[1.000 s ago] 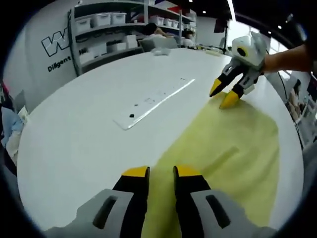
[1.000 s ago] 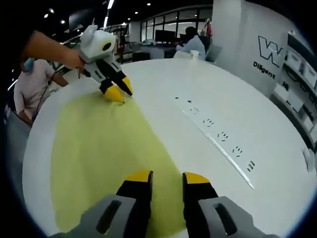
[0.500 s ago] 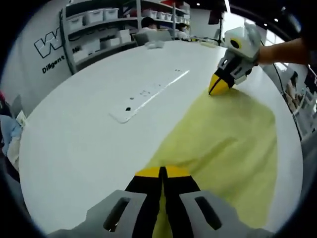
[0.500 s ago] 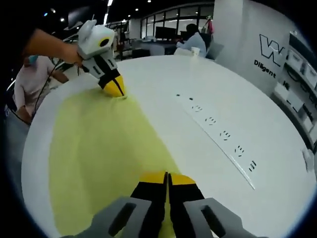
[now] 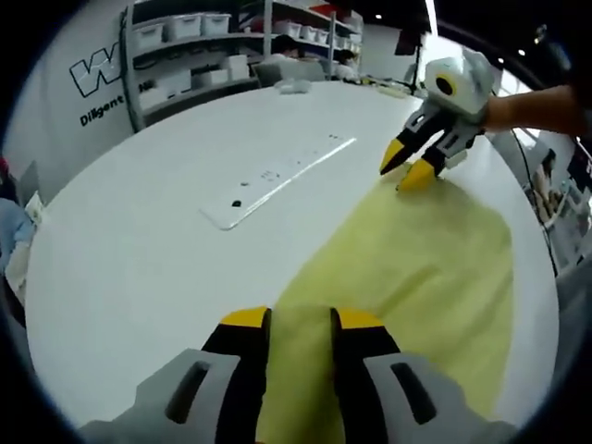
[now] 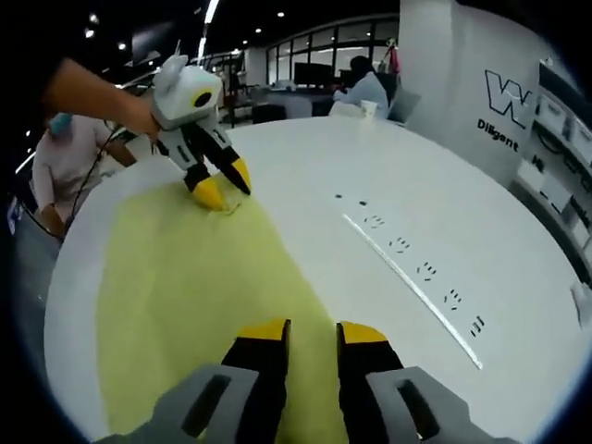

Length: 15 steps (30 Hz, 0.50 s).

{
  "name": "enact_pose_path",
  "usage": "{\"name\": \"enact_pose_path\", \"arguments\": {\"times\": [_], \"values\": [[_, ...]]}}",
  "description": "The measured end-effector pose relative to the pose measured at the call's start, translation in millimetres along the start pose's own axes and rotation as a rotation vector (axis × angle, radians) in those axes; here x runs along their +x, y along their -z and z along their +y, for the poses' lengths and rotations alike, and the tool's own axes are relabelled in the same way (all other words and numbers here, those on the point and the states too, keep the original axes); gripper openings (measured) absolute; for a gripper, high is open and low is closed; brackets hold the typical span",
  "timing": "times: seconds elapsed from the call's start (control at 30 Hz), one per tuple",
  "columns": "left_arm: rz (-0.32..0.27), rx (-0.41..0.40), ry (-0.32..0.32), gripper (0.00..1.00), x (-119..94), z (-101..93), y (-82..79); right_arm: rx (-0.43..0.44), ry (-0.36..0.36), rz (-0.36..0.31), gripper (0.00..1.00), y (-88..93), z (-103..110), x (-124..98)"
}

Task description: Fold the garment on the visible template until the final outline fits inside the template.

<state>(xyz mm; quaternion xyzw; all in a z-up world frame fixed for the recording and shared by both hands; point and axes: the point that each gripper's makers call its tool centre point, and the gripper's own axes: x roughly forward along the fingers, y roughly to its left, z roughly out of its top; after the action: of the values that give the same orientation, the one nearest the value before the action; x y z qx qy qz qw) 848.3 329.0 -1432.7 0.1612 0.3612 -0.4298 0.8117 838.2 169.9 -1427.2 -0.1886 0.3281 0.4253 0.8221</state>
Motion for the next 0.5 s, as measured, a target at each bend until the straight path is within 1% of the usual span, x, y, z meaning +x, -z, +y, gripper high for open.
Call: {"name": "enact_pose_path", "arguments": {"times": [0.07, 0.13, 0.23, 0.37, 0.4, 0.5], "values": [[0.005, -0.009, 0.004, 0.26, 0, -0.3, 1.2, 0.003, -0.013, 0.006, 0.13, 1.3, 3, 4], [0.007, -0.017, 0.002, 0.27, 0, 0.3, 1.6, 0.0, -0.02, 0.023, 0.14, 5.1, 3, 9], [0.013, -0.005, -0.001, 0.26, -1, 0.4, 1.7, 0.004, -0.028, 0.027, 0.13, 4.8, 6, 12], [0.023, 0.012, 0.011, 0.2, -1, -3.1, 2.1, 0.017, -0.035, 0.034, 0.11, 4.2, 7, 12], [0.023, 0.015, 0.008, 0.2, -1, -2.6, 2.0, 0.013, -0.036, 0.036, 0.1, 4.2, 8, 12], [0.028, 0.006, 0.013, 0.16, -1, -3.2, 2.3, 0.004, -0.045, 0.043, 0.05, 4.1, 13, 11]]}}
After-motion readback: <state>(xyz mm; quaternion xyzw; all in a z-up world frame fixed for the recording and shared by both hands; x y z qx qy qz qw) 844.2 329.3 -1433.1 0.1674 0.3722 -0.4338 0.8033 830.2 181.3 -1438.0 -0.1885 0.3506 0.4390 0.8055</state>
